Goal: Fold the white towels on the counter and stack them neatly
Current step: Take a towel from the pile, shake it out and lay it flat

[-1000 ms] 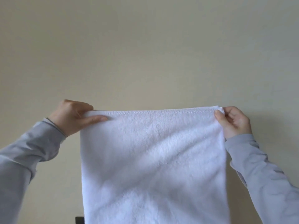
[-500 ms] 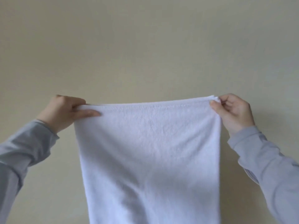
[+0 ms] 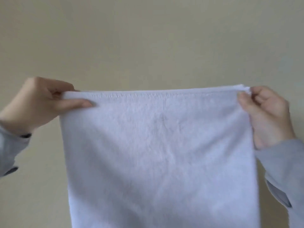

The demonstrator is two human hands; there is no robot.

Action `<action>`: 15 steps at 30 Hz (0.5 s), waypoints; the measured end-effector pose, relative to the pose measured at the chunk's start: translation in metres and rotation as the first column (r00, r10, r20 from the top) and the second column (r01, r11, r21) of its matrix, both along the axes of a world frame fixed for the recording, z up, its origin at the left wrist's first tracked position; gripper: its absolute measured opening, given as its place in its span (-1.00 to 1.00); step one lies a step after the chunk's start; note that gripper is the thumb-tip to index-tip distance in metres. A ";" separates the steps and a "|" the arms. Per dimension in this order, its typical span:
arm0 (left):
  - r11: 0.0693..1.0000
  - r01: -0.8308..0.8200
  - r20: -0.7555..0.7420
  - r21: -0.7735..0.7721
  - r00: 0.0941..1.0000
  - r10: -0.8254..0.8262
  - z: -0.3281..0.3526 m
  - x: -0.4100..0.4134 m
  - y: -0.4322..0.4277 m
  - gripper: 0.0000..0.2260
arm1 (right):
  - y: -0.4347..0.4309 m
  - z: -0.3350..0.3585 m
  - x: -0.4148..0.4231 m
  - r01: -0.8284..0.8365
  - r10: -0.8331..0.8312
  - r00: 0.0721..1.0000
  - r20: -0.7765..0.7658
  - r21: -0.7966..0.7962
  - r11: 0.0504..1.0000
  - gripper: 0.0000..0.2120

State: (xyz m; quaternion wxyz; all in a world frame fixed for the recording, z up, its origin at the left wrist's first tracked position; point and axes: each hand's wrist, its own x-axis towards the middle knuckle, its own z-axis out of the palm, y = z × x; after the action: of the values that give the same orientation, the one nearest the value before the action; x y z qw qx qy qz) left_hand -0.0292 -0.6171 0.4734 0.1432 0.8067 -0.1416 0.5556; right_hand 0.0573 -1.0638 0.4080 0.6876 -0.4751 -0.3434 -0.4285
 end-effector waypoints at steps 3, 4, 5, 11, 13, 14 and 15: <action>0.990 -0.075 -0.141 0.118 0.986 0.092 -0.038 0.009 -0.023 -0.44 | 0.023 -0.030 0.016 0.097 -0.125 0.975 -0.182 -0.157 0.983 -0.80; 0.991 -0.083 -0.191 0.107 0.976 0.103 -0.050 0.012 -0.028 -0.44 | 0.029 -0.037 0.020 0.101 -0.132 0.969 -0.207 -0.151 0.983 -0.82; 0.995 -0.067 -0.212 0.073 0.974 0.082 -0.059 0.017 -0.027 -0.46 | 0.032 -0.039 0.021 0.102 -0.129 0.970 -0.208 -0.136 0.985 -0.85; 0.999 0.030 -0.182 -0.027 0.983 -0.034 -0.054 0.011 -0.027 -0.47 | 0.023 -0.037 0.014 0.105 -0.122 0.978 -0.171 -0.105 0.989 -0.92; 0.997 0.076 -0.172 -0.035 0.982 -0.081 -0.053 0.013 -0.032 -0.47 | 0.022 -0.038 0.014 0.107 -0.121 0.975 -0.189 -0.081 0.991 -0.93; 0.993 0.109 -0.178 -0.053 0.977 -0.116 -0.054 0.015 -0.034 -0.48 | 0.021 -0.039 0.014 0.103 -0.114 0.974 -0.194 -0.065 0.993 -0.93; 0.987 0.142 -0.190 -0.071 0.970 -0.154 -0.056 0.017 -0.035 -0.48 | 0.020 -0.040 0.014 0.103 -0.111 0.974 -0.198 -0.054 0.993 -0.92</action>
State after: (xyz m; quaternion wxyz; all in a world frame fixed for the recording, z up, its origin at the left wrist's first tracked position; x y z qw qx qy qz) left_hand -0.0126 -0.6522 0.4173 0.2202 0.8401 -0.1708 0.4654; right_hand 0.0715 -1.0443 0.3675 0.6841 -0.5485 -0.2555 -0.4072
